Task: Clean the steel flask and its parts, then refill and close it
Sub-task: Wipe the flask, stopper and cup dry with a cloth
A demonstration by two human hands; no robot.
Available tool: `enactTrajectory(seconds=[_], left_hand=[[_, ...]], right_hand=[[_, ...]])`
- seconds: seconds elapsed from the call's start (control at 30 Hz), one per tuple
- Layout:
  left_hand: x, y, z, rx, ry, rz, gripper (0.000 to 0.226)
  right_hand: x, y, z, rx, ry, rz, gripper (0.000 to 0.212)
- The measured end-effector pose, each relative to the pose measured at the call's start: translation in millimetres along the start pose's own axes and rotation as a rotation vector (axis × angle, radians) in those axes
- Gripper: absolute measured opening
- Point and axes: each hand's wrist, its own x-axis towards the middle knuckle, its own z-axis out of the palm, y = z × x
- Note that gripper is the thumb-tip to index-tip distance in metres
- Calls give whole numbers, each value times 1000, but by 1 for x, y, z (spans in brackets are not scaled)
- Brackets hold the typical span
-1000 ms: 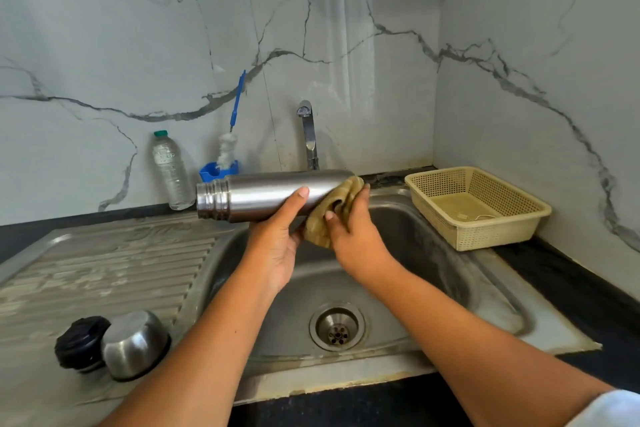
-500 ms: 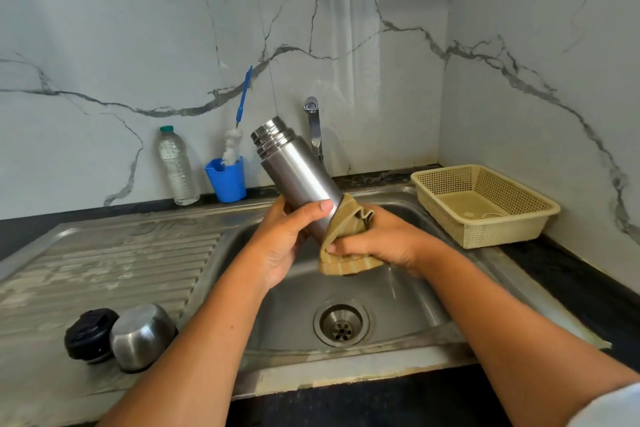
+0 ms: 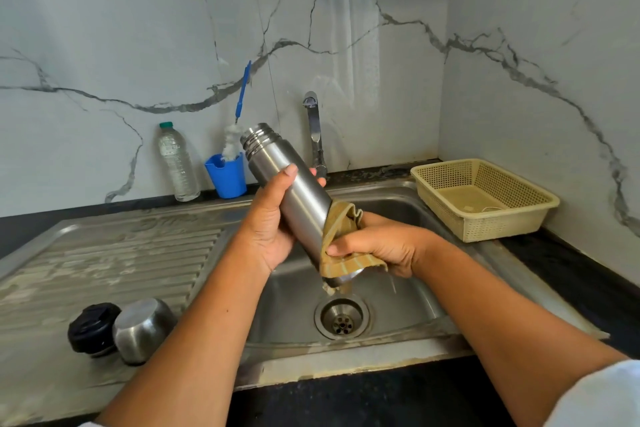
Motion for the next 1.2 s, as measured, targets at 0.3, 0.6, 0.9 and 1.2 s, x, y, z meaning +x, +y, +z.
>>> enactTrajectory(seconds=[0.3,0.6,0.9,1.2], left_hand=[[11,-25,24,-177,641,96,75],[4,-1,1,-99,334,35,56],[1,4,-6,-78,-184,25,72],[9,4,9,-24,387,55,82]], right_hand=[[23,14,36,-1324,739,-204,94],[15,-6,28,-657,438,-98,64],[5,4,-1,296,-256,100,107],[20,2,17,-860,522,-56,86]])
